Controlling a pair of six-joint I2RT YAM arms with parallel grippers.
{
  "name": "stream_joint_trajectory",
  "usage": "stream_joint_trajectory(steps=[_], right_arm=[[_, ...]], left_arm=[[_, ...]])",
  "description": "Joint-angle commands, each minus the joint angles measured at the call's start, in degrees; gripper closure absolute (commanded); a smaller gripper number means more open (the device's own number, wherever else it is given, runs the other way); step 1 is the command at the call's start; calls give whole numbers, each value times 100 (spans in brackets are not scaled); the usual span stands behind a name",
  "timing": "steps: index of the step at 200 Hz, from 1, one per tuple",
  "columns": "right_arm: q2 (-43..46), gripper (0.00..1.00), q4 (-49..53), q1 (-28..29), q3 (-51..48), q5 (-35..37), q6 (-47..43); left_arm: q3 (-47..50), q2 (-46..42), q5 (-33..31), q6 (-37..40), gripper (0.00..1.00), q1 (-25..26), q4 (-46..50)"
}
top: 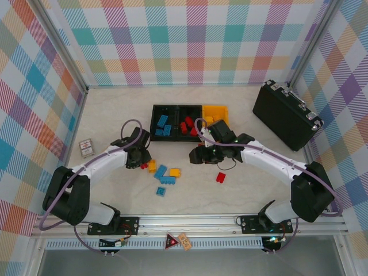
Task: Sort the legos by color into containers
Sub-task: Pick up the lego from the middle-left of the table, then place the lego in the container.
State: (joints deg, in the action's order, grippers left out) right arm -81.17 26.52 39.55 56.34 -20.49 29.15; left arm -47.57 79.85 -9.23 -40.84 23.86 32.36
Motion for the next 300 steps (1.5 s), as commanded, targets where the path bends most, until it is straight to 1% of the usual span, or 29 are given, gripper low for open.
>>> stream_joint_trajectory(steps=[1, 20, 47, 105, 140, 168, 208, 239, 258, 270, 279, 290, 300], right_arm=[[214, 46, -29, -22, -103, 163, 95], [347, 46, 6, -147, -185, 294, 164], [616, 46, 127, -455, -360, 476, 284], [1305, 46, 356, -1047, -802, 634, 357], [1567, 46, 445, -1184, -1023, 665, 364], [1747, 46, 487, -1264, -1170, 670, 390], [1901, 46, 606, -1351, -1235, 693, 357], [1996, 45, 635, -1397, -1288, 687, 350], [2030, 45, 624, -1412, -1318, 683, 359], [2023, 45, 624, -1421, -1316, 678, 355], [2019, 45, 609, -1423, -1317, 670, 356], [2008, 45, 598, -1424, -1318, 654, 358], [1984, 45, 584, -1424, -1316, 636, 375]], left_arm=[[-520, -109, 134, 98, 83, 153, 290], [-961, 102, 167, 101, 83, 380, 339], [-1766, 642, 132, 149, 83, 757, 402], [-3683, 2264, 228, 287, 83, 1257, 408], [-4842, 3230, 339, 322, 83, 1300, 429], [-5737, 3920, 182, 424, 82, 1290, 505], [-7089, 4919, 68, 533, 82, 1257, 920], [-7763, 5390, -60, 536, 82, 1212, 1182], [-7928, 5514, -65, 549, 81, 1195, 1234], [-7952, 5543, -70, 543, 79, 1188, 1213], [-7967, 5565, -53, 544, 76, 1187, 1209], [-7978, 5568, -49, 529, 66, 1188, 1221], [-7977, 5565, -20, 533, 62, 1186, 1226]])
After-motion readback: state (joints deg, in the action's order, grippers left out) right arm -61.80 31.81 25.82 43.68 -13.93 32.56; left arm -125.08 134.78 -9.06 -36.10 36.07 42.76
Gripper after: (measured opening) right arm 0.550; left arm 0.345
